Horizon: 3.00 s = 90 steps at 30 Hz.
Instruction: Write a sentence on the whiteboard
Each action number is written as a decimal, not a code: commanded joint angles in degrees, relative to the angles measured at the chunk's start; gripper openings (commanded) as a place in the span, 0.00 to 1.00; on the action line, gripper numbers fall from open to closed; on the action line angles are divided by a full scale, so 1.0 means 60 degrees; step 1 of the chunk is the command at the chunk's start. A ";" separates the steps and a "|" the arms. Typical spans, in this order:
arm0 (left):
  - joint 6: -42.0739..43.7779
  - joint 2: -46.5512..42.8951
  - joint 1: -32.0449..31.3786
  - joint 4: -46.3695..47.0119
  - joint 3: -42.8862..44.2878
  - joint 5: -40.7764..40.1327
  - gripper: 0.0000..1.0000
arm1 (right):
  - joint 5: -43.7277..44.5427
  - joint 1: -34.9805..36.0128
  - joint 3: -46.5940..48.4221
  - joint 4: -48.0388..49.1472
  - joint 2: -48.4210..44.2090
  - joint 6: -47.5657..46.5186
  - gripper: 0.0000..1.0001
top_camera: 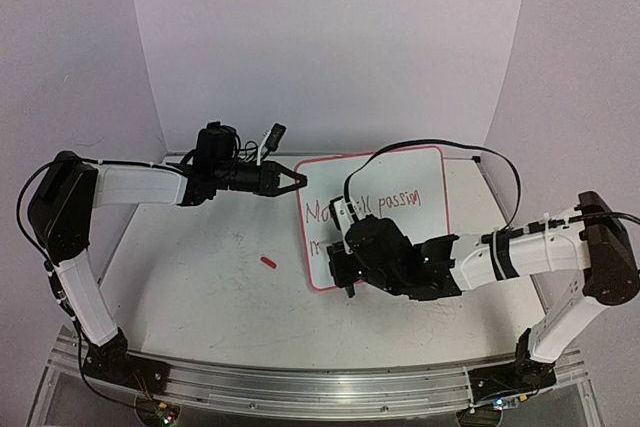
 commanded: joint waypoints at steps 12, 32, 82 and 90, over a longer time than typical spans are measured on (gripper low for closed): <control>0.0146 -0.0267 -0.0197 -0.0457 0.0226 -0.0077 0.00 | 0.0032 -0.0032 -0.0439 -0.0220 -0.0372 0.0534 0.00; 0.0175 -0.0246 -0.0204 -0.0469 0.0226 -0.0103 0.00 | 0.0891 -0.0029 0.0191 -0.0003 -0.0251 0.0354 0.00; 0.0269 -0.0344 -0.0205 -0.0568 0.0285 -0.0134 0.00 | 0.0159 -0.0210 -0.0712 -0.0050 -0.0579 0.1023 0.00; 0.0278 -0.0284 -0.0203 -0.0588 0.0294 -0.0119 0.00 | 0.0444 -0.0201 -0.0609 -0.0075 -0.0667 0.0847 0.00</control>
